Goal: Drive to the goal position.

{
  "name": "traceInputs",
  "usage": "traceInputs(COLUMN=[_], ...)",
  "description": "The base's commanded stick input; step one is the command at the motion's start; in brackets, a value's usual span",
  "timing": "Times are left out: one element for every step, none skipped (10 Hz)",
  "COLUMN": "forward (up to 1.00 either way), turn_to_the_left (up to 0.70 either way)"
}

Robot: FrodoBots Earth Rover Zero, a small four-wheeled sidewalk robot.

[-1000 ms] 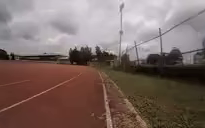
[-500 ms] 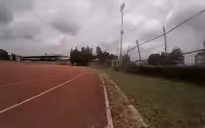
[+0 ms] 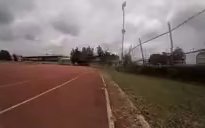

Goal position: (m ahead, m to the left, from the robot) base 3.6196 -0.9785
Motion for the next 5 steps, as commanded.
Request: traceInputs(forward=[0.7, 0.7, 0.7, 0.7, 0.7], turn_to_the_left=[-0.04, -0.09, -0.15, 0.0, 0.0])
